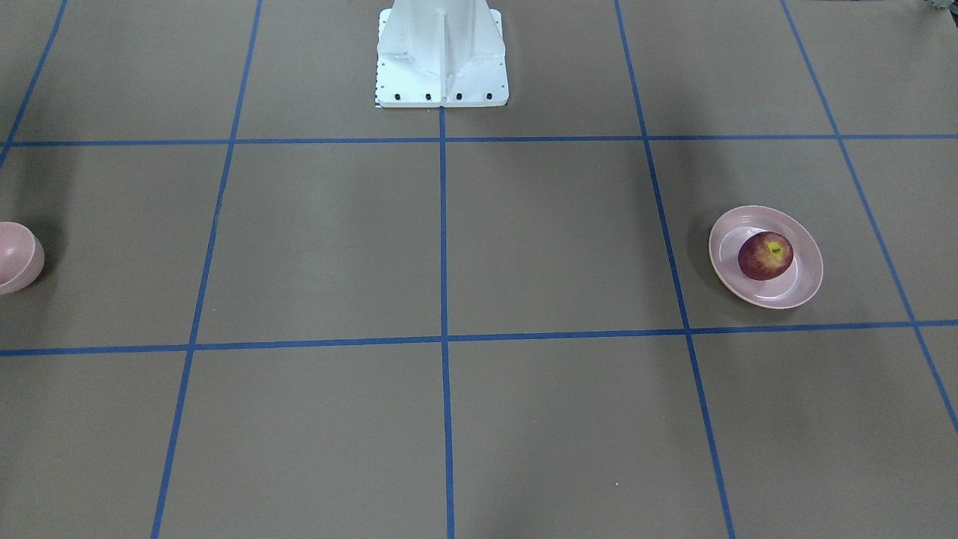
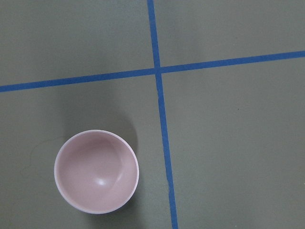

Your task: Move apple from plate to bowl

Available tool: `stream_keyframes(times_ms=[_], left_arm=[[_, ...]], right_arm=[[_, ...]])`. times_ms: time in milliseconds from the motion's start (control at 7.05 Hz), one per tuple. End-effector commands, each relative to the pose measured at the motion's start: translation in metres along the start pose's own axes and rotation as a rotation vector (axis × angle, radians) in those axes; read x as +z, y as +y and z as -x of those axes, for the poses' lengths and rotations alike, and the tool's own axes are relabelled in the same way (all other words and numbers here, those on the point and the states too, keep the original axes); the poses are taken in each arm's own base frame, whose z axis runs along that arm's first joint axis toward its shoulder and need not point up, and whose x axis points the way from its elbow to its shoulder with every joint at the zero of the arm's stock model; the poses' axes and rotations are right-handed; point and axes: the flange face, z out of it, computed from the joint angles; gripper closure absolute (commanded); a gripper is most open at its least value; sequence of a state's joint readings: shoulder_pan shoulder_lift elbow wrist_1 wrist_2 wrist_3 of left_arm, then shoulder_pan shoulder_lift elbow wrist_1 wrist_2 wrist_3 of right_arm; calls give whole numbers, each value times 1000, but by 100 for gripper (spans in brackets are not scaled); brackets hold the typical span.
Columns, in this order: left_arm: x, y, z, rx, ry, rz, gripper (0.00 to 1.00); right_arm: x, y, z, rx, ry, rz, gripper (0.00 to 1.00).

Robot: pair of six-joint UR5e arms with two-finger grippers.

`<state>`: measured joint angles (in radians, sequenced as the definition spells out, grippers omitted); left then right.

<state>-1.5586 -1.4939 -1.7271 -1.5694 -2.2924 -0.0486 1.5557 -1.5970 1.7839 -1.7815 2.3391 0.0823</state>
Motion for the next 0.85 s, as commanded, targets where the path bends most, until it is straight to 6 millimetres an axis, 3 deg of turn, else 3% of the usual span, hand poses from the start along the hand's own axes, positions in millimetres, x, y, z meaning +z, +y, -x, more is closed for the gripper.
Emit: stream_keyframes(times_ms=[0,284,567,709], left_arm=[[-2,-6,-6,6,8,-7,1],[-5,-10,-10,12,11,-15,1],[-16,-25,-21,37,13,-39,1],[-12,-25,-20,36,13,-31,1]], right_arm=[[16,-3,13,-33,0,32,0],[23,-3,7,-68,-9,1,0],[46,-14,-7,-134,-52,-49,0],[64,-17,-10,-167,-69,-54,0]])
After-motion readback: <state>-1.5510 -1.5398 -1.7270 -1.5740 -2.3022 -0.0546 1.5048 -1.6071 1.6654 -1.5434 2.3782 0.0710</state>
